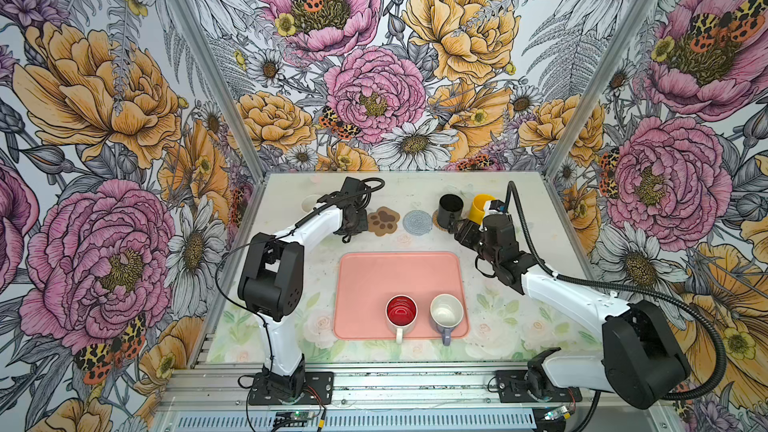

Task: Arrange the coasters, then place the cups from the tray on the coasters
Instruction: 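Carry the speckled mug with the left gripper toward the brown round coaster, then lower the speckled mug onto the brown round coaster with the left gripper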

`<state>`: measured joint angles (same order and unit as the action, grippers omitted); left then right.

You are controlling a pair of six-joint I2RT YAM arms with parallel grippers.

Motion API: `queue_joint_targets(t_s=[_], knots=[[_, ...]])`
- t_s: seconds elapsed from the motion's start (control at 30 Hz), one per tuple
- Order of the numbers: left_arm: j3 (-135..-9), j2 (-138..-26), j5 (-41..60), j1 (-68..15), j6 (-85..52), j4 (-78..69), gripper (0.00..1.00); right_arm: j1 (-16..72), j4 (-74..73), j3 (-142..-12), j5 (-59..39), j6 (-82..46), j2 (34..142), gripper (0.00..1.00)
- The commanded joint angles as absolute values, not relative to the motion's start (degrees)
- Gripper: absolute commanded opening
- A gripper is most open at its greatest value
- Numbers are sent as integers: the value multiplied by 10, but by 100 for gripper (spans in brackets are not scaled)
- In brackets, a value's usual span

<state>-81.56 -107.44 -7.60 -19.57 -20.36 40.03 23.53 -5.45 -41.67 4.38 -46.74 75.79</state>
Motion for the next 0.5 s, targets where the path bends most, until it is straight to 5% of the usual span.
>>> queue_joint_targets(t_s=[0.0,0.47], knots=[[-841,-1070,-70,-187,-194,357,0,230,-58,-417,42,-470,756,62],[-846,-1091,-76,-173,-190,357,0,229,-58,-420,38,-471,763,63]])
